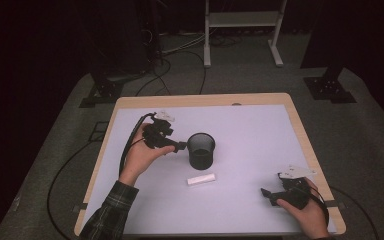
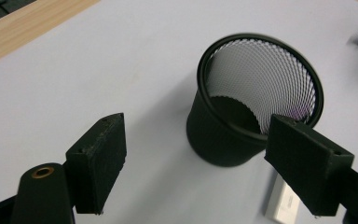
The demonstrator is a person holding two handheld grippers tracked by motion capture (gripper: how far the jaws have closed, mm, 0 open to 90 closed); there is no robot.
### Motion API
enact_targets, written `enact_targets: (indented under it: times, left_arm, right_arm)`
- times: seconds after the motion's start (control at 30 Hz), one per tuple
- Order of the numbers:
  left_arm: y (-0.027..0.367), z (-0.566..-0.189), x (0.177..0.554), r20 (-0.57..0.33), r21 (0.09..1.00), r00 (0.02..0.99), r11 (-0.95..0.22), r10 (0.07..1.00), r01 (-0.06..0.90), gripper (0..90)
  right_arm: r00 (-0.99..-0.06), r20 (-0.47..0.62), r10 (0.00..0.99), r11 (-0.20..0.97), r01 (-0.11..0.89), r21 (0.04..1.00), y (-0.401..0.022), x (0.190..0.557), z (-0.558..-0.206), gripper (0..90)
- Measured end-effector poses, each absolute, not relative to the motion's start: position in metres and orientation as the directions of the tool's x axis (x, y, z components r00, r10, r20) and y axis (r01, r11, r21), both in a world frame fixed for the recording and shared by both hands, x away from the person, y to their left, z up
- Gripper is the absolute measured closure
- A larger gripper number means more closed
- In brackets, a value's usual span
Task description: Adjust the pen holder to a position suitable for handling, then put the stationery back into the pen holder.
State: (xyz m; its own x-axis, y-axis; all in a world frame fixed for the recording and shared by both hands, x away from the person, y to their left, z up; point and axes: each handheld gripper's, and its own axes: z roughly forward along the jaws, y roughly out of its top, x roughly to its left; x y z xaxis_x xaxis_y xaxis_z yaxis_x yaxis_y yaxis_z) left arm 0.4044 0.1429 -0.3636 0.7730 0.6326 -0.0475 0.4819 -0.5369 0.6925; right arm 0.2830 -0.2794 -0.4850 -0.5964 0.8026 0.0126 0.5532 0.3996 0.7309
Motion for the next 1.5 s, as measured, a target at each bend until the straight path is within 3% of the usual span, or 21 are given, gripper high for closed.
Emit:
enact_targets:
  times: [0.57,1.5]
  left_arm:
    - [0.168,-0.386,0.377,-0.035,0.714,0.752,-0.51,0.658,0.479,10.3]
    - [0.205,-0.438,0.318,-0.007,0.723,0.745,-0.511,0.667,0.464,9.2]
  right_arm:
    - [-0.596,0.01,0.803,0.401,0.553,0.73,-0.279,0.283,-0.485,10.2]
    - [-0.599,0.011,0.801,0.403,0.552,0.73,-0.28,0.283,-0.485,11.0]
